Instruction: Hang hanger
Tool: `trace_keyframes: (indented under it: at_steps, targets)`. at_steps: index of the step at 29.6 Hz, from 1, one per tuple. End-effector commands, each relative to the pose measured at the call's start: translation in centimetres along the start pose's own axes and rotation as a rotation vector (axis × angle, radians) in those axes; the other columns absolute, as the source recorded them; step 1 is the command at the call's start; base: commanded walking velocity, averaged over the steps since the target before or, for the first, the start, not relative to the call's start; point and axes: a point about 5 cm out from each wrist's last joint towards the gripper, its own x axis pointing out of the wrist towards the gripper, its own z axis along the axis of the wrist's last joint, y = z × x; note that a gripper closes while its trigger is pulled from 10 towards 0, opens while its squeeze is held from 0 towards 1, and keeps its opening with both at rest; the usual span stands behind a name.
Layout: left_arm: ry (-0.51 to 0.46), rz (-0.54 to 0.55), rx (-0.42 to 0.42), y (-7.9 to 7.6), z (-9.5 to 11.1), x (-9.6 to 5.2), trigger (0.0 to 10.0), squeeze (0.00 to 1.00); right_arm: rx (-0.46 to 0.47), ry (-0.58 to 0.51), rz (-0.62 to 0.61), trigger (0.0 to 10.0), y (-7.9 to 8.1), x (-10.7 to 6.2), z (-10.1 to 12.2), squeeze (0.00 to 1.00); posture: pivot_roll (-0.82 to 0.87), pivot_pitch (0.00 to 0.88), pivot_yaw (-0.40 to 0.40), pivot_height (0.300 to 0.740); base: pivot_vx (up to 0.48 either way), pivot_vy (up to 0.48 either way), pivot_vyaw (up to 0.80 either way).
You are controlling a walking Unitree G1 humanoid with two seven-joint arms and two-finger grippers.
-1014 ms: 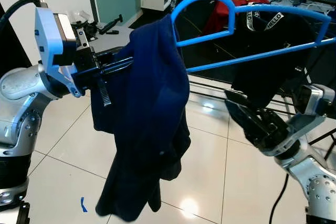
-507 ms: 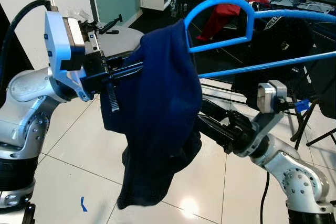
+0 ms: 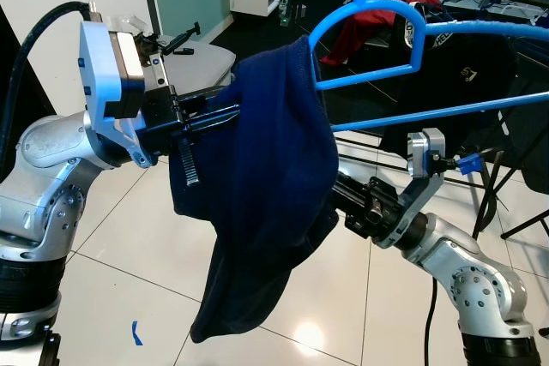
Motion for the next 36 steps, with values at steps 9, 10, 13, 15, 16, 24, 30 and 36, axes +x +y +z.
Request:
trace_keyframes:
  at_steps: [9,10,13,15,16,24,30,36]
  targets:
    - [0.036,0.029,0.044,0.8,0.2,-1.2,10.0,0.00,-0.028,-0.118,-0.093,0.0,-1.3,-1.5,2.2,0.00,0.05,0.081,-0.029,0.740,0.000,0.000,0.00]
    - [0.036,0.029,0.044,0.8,0.2,-1.2,10.0,0.00,-0.028,-0.118,-0.093,0.0,-1.3,-1.5,2.2,0.00,0.05,0.081,-0.029,0.740,0.000,0.000,0.00]
    - [0.060,0.030,0.046,0.9,0.0,-1.6,10.0,0.00,-0.036,-0.154,-0.123,0.0,-1.7,-1.9,2.9,0.00,0.05,0.081,-0.029,0.740,0.000,0.000,0.00]
    - [0.138,0.020,0.059,0.9,-0.8,-2.5,10.0,0.00,-0.045,-0.212,-0.185,0.0,-2.5,-2.4,4.0,0.00,0.05,0.085,-0.030,0.740,0.000,0.000,0.00]
    - [0.220,0.006,0.071,0.8,-1.7,-3.4,10.0,0.00,-0.051,-0.263,-0.243,0.0,-3.2,-3.0,4.9,0.00,0.05,0.084,-0.030,0.740,0.000,0.000,0.00]
    - [0.443,-0.008,0.133,0.7,-3.7,-5.7,10.0,0.00,-0.047,-0.372,-0.375,0.0,-4.7,-4.2,6.5,0.00,0.05,0.089,-0.036,0.740,0.000,0.000,0.00]
    - [0.528,0.065,0.194,1.6,-4.3,-6.4,10.0,0.00,-0.037,-0.386,-0.399,0.0,-5.0,-4.5,6.6,0.00,0.05,0.087,-0.041,0.740,0.000,0.000,0.00]
    - [0.627,0.158,0.268,3.0,-4.5,-7.5,10.0,0.00,-0.033,-0.403,-0.427,0.0,-5.3,-5.0,6.9,0.00,0.05,0.087,-0.038,0.740,0.000,0.000,0.00]
